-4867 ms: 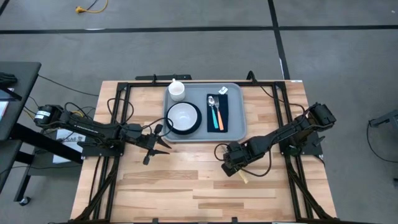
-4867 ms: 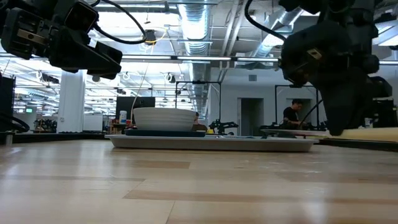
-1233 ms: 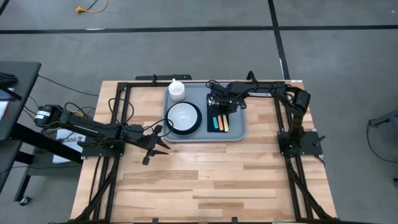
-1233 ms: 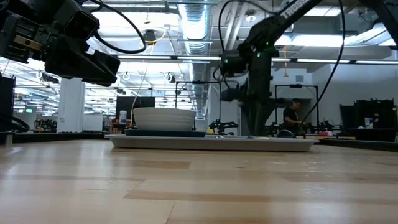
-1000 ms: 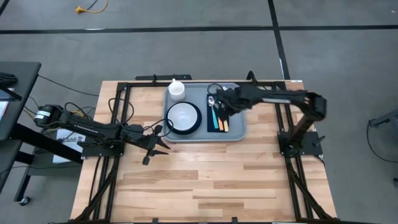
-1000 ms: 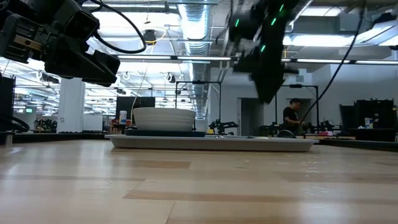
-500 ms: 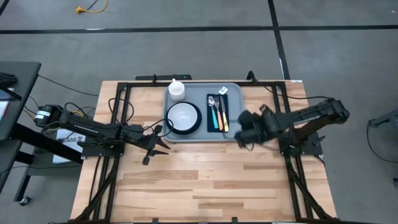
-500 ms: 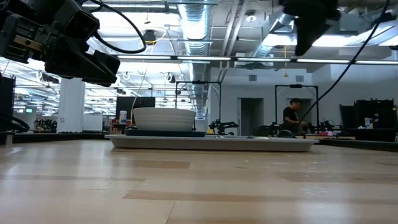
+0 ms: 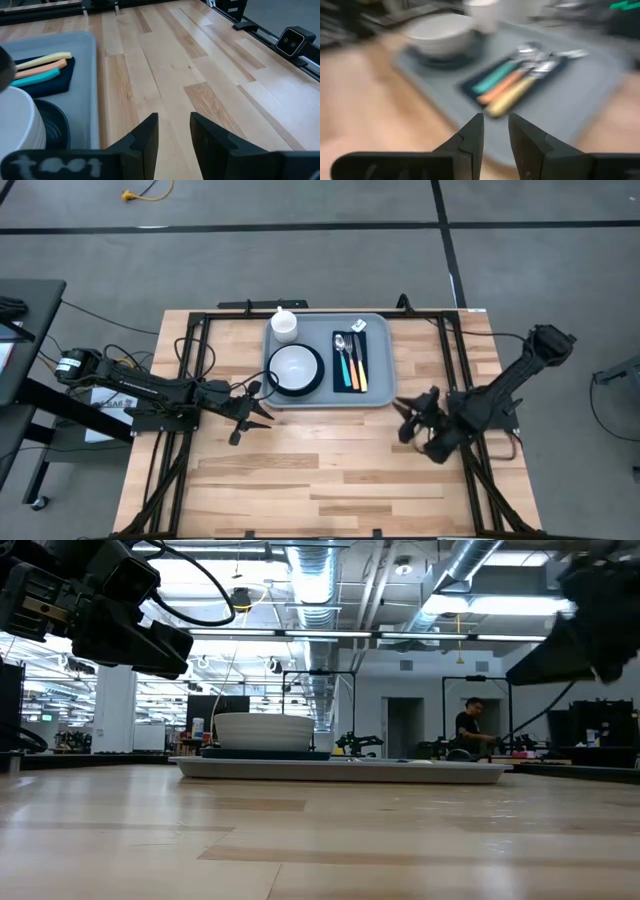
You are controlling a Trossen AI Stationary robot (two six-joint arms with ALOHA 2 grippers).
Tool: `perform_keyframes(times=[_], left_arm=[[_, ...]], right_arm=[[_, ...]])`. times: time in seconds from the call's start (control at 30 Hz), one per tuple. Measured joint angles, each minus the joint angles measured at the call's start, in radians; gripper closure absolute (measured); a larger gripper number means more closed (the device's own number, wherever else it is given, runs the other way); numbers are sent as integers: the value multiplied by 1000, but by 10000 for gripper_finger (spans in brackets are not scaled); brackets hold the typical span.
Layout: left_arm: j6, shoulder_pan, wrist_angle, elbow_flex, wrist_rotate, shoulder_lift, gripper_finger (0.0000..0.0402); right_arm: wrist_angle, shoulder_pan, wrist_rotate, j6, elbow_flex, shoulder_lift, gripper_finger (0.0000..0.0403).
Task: Set up tray
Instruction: Return to Home Position
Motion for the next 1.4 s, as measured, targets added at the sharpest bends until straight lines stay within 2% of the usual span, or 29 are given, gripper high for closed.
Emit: perform_keyframes(times=[0.07, 0.13, 0.2, 0.3, 0.37, 0.47, 0.7, 0.8, 0.9, 0.97, 1.03, 1.17, 1.27, 1.4], left_arm=[[0, 0, 0, 0, 0, 0, 299], [0, 0, 0, 0, 0, 0, 299], [0, 0, 0, 0, 0, 0, 299], [0, 0, 0, 0, 0, 0, 299], [0, 0, 0, 0, 0, 0, 299], [0, 0, 0, 0, 0, 0, 299], [0, 0, 0, 0, 0, 0, 299], [0, 0, 0, 0, 0, 0, 299], [0, 0, 0, 0, 0, 0, 299], [0, 0, 0, 0, 0, 0, 299], [0, 0, 0, 0, 0, 0, 299], [0, 0, 0, 0, 0, 0, 299], [0, 0, 0, 0, 0, 0, 299], [0, 0, 0, 0, 0, 0, 299]], right_arm=[[298, 29, -17, -163, -102, -48, 321], [603, 27, -112, -397, -175, -81, 321], [895, -11, -280, -626, -219, -107, 321], [1162, -109, -644, -870, -236, -123, 321], [1239, -190, -916, -956, -235, -131, 321], [1206, -326, -1293, -1002, -237, -145, 321], [1156, -653, -1749, -1028, -333, -205, 321], [1204, -735, -1908, -1001, -400, -264, 321], [1209, -771, -1940, -975, -455, -365, 321], [1103, -773, -1926, -994, -454, -448, 321], [1006, -767, -1868, -1028, -454, -521, 321], [737, -723, -1548, -1053, -455, -649, 321], [603, -670, -1313, -1055, -455, -697, 321], [558, -603, -1158, -1073, -456, -716, 321]])
